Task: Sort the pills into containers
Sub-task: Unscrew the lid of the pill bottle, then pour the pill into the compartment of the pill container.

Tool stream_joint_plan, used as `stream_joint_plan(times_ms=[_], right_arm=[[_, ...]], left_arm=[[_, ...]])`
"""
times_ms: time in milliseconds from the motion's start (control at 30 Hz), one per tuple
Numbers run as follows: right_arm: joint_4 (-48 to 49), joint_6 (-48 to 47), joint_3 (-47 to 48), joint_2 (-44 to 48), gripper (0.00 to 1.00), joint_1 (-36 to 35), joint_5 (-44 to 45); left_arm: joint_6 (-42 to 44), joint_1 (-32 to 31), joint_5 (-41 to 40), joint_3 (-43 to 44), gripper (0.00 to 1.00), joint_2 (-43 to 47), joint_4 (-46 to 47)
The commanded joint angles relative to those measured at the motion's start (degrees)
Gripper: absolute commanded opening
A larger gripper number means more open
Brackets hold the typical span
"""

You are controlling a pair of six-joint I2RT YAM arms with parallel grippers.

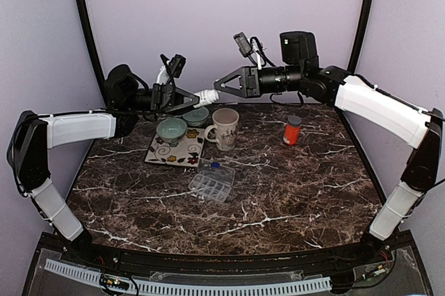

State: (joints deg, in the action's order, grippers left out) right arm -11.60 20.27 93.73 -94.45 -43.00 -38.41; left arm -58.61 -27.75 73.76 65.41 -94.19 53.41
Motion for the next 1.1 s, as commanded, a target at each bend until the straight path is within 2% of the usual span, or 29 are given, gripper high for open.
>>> stream_joint_plan(times_ms=[0,467,833,1067], right_arm=[[2.84,0.40,-0.69,1.87,0.26,1.04,2.06],[3.22,0.61,-3.66,4.96,0.26,2.02,4.58],[4.08,1.30,-8.13,7.45,0.26,2.64,8.01],[5.21,2.44,-11.91,9.03,0.26,3.18,12.13]], left_arm=[[1.86,0.34,1.68,-0.59,0.00,1.79,1.33],[7.19,1.04,-3.47,-6.39,0.00,6.62,-1.82],[10.92,1.00,-13.57,-20.54,0.00,16.84,-1.86],[14.51,0.45,-23.18,-29.53,0.00,25.53,-5.03]])
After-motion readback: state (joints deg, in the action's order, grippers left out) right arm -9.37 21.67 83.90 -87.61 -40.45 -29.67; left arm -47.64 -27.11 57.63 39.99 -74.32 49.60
